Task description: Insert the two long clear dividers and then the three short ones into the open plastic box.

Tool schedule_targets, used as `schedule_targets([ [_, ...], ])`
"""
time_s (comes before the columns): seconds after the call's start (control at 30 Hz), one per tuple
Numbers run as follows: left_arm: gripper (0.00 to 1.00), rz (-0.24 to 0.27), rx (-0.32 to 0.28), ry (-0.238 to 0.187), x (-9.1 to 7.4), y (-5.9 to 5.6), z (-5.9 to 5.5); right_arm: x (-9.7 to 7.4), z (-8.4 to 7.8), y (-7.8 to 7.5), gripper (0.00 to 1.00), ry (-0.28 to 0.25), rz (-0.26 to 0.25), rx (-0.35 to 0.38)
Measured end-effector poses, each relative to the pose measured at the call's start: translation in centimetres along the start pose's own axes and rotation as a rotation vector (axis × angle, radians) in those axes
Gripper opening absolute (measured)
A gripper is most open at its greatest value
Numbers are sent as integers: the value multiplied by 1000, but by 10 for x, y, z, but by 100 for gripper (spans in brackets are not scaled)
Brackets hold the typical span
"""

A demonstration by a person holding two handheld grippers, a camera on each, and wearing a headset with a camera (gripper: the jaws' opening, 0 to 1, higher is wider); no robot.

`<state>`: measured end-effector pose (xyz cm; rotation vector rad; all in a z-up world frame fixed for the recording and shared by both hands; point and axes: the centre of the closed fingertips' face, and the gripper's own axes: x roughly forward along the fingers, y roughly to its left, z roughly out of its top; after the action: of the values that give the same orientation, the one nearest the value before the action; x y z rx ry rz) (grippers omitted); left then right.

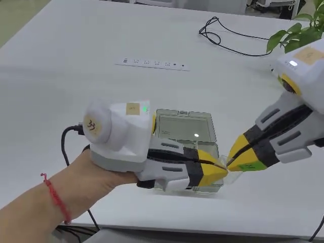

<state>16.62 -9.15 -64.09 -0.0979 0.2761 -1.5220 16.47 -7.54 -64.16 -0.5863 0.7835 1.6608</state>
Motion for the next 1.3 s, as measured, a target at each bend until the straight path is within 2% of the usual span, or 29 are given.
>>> schedule_targets([
  [0.47,0,20,5,9,-2,2,-7,3,-3,1,3,4,-4,3],
  [0.67,0,51,-2,23,-9,8,-12,-3,-5,-3,3,7,-25,5],
  [0.97,8,125,-15,57,-26,22,-24,-15,-13,-26,3,17,-88,14],
  [1.3,30,225,-33,89,-47,40,-38,-16,-26,-55,3,53,-166,31],
])
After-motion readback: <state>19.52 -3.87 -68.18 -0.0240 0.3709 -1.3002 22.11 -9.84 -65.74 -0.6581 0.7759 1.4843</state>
